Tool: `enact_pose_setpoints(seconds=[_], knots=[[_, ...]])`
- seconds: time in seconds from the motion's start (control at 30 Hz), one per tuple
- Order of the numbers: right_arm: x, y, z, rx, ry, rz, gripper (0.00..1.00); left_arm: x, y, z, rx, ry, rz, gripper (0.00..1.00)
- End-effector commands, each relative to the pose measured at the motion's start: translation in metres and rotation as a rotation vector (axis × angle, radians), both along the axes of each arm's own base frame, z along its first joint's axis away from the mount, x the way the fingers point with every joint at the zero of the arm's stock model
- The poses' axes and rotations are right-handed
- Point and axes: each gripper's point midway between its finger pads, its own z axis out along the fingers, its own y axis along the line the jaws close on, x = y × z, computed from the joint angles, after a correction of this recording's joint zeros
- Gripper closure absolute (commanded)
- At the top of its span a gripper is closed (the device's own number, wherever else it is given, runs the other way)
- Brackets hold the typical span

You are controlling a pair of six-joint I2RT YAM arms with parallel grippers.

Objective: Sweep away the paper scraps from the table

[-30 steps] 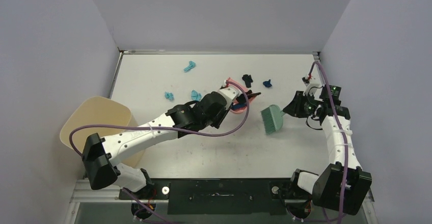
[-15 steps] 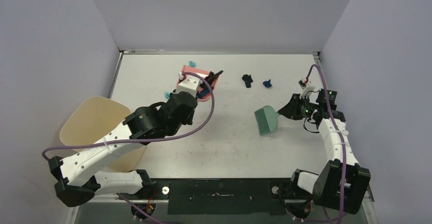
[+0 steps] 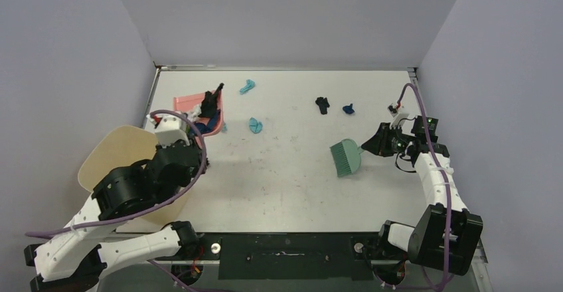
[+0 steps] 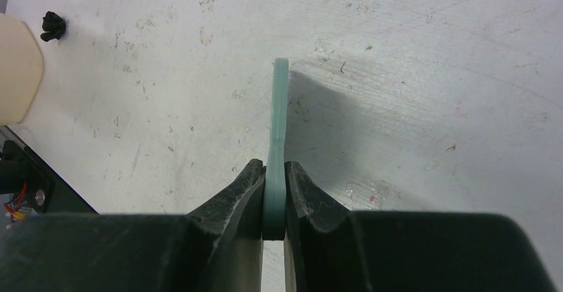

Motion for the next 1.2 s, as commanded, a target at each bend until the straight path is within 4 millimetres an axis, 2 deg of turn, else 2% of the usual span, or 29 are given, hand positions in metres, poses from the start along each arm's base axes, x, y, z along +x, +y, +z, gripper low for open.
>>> enact_pose_setpoints(seconds=[0.0,0.27,0.7,0.87,1.17], knots=[[0.006,0.005,0.020,-0.009,-0.104,0.046,0.95,-0.009,0.030,0.011,-0.174,-0.062,0.135,1.00],[0.004,0.009,0.024,-0.023,-0.120,0.063,0.95,-0.023,0.061,0.015,-0.419,-0.130,0.253,1.00],[0.004,0.007,0.024,-0.038,-0.128,0.060,0.95,-0.026,0.073,0.039,-0.931,-0.247,0.373,1.00],[0.005,0.005,0.021,-0.049,-0.117,0.048,0.95,-0.025,0.074,0.036,-1.086,-0.285,0.400,1.00],[0.005,0.004,0.020,-0.053,-0.118,0.044,0.95,-0.035,0.100,0.067,-1.236,-0.501,0.423,1.00]])
